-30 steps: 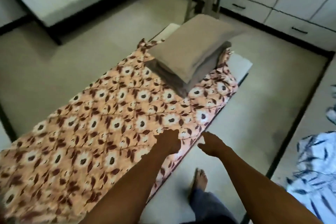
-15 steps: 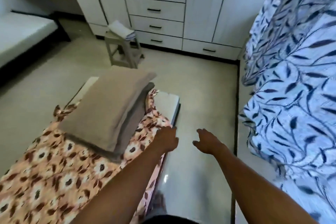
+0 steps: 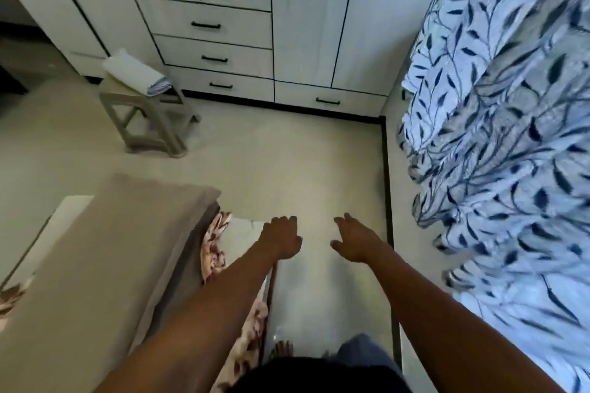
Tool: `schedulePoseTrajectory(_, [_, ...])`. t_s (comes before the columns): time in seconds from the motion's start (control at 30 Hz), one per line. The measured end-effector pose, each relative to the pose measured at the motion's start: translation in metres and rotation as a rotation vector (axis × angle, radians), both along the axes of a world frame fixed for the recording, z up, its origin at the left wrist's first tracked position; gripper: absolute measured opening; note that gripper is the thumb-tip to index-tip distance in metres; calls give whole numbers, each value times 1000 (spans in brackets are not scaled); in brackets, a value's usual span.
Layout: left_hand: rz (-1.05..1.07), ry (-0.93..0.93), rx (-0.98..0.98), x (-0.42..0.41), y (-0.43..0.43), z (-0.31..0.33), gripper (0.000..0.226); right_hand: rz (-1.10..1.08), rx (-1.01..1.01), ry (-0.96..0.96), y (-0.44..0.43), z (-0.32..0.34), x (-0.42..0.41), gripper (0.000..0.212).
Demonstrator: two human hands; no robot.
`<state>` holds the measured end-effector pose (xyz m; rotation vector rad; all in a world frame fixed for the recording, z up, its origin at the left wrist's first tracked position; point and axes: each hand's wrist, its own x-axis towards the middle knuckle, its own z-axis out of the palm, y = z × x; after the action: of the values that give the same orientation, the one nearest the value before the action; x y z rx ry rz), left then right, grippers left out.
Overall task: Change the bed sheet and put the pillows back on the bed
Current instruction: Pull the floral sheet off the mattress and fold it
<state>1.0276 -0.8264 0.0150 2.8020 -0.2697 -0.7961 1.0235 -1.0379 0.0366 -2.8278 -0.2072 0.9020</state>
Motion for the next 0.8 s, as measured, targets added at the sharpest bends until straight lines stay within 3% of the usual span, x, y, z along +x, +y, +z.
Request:
schedulePoseTrajectory(0.27, [43,-5,77,193,-13,-14,60,113,-24,-10,-12,-25,209,68])
schedulePoseTrajectory(0.5, [273,-6,80,341,-2,0,57,341,-22,55,14,-14,397,67])
schedulePoseTrajectory(0.8, [596,7,81,431,126,-2,56,710,-19,46,175,-10,572,69])
